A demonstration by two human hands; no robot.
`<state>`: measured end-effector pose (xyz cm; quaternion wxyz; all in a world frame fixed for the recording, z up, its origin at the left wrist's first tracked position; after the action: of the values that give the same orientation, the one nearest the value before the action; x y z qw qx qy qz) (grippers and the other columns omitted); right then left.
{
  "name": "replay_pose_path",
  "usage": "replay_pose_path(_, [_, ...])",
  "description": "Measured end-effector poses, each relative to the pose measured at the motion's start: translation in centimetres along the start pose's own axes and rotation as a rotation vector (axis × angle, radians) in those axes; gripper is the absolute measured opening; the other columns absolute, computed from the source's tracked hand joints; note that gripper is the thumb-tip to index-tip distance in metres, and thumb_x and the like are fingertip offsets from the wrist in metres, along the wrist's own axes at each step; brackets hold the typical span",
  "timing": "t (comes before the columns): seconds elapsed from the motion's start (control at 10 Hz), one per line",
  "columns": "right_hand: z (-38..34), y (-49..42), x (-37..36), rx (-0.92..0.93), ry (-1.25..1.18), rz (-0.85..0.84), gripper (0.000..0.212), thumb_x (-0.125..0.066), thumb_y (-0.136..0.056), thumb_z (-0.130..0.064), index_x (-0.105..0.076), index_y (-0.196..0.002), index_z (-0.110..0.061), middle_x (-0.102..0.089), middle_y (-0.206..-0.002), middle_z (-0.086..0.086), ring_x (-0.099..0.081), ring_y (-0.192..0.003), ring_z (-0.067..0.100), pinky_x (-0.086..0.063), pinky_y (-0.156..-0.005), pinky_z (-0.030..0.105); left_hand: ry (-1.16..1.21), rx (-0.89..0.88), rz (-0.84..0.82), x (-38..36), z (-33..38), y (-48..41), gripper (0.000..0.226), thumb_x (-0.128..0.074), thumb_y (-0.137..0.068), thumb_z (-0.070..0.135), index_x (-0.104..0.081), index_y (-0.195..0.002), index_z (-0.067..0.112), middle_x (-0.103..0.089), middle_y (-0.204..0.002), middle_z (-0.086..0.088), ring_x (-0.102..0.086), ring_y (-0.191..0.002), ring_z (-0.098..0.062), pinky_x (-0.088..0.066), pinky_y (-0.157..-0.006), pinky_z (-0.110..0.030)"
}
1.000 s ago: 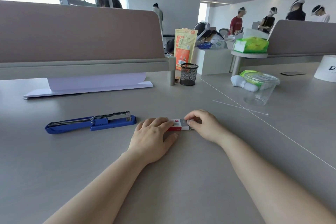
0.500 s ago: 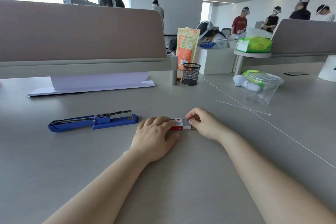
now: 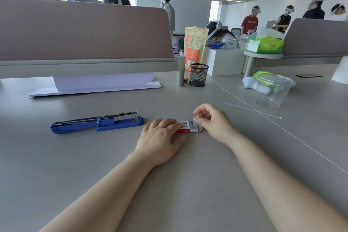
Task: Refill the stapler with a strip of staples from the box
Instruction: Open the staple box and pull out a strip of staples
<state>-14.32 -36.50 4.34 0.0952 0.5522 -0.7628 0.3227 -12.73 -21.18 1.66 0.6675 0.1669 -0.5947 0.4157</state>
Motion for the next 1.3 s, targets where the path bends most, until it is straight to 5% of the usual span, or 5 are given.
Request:
replay_pose_path(0.2, [0.3, 0.3, 1.8, -0.043, -0.264, 0.071, 0.022, -0.060, -0.084, -0.005, -0.059, -0.088, -0.027, -0.057, -0.087, -0.005, -0.054, -0.083, 0.008, -0.044, -0.079, 0.013, 0.010, 0.002, -0.008, -0.1, 0.0, 0.0, 0.050, -0.036, -0.089, 0.059, -0.037, -0.136, 0.042, -0.036, -0.146, 0.017, -0.028, -0.136, -0.015, -0.019, -0.110, -0.034])
replay_pose_path(0.4, [1.6, 0.5, 2.3, -0.171, -0.493, 0.093, 0.019, -0.057, -0.085, 0.001, -0.061, -0.088, -0.017, -0.058, -0.083, 0.000, -0.057, -0.077, 0.005, -0.054, -0.068, 0.014, 0.013, 0.003, -0.012, -0.1, 0.0, 0.0, 0.050, -0.036, -0.089, 0.058, -0.036, -0.136, 0.041, -0.036, -0.146, 0.018, -0.027, -0.136, -0.015, -0.019, -0.111, -0.034])
replay_pose_path(0.8, [4.4, 2.2, 0.8, -0.586, -0.671, -0.103, 0.029, -0.059, -0.081, 0.006, -0.058, -0.110, 0.000, -0.067, -0.093, 0.014, -0.065, -0.069, 0.016, -0.060, -0.065, 0.025, 0.027, -0.004, -0.006, -0.2, -0.1, 0.0, 0.050, -0.037, -0.090, 0.057, -0.036, -0.137, 0.041, -0.036, -0.146, 0.017, -0.027, -0.135, -0.016, -0.020, -0.110, -0.035])
replay_pose_path(1.2, [2.4, 2.4, -0.6, -0.461, -0.336, -0.248, 0.030, -0.059, -0.083, 0.001, -0.057, -0.109, -0.013, -0.067, -0.111, 0.006, -0.062, -0.087, 0.019, -0.053, -0.077, 0.028, 0.032, -0.007, -0.005, -0.3, -0.1, -0.2, 0.050, -0.037, -0.090, 0.057, -0.037, -0.136, 0.041, -0.036, -0.146, 0.016, -0.028, -0.135, -0.016, -0.022, -0.110, -0.035])
replay_pose_path(1.3, [1.8, 2.4, -0.6, -0.406, -0.217, -0.262, 0.031, -0.058, -0.082, 0.002, -0.056, -0.109, -0.014, -0.068, -0.107, 0.001, -0.063, -0.082, 0.012, -0.054, -0.066, 0.019, 0.029, -0.005, -0.010, -0.3, -0.2, -0.2, 0.050, -0.037, -0.090, 0.057, -0.036, -0.137, 0.041, -0.036, -0.146, 0.017, -0.028, -0.135, -0.016, -0.022, -0.110, -0.035])
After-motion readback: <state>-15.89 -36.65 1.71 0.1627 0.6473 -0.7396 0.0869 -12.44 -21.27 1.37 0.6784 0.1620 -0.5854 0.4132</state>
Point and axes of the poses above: each hand's wrist, its own y-axis away from the middle knuckle, its own x-axis out of the back of the hand, z = x × y, the point moved 9 cm from there along -y, towards the middle knuckle
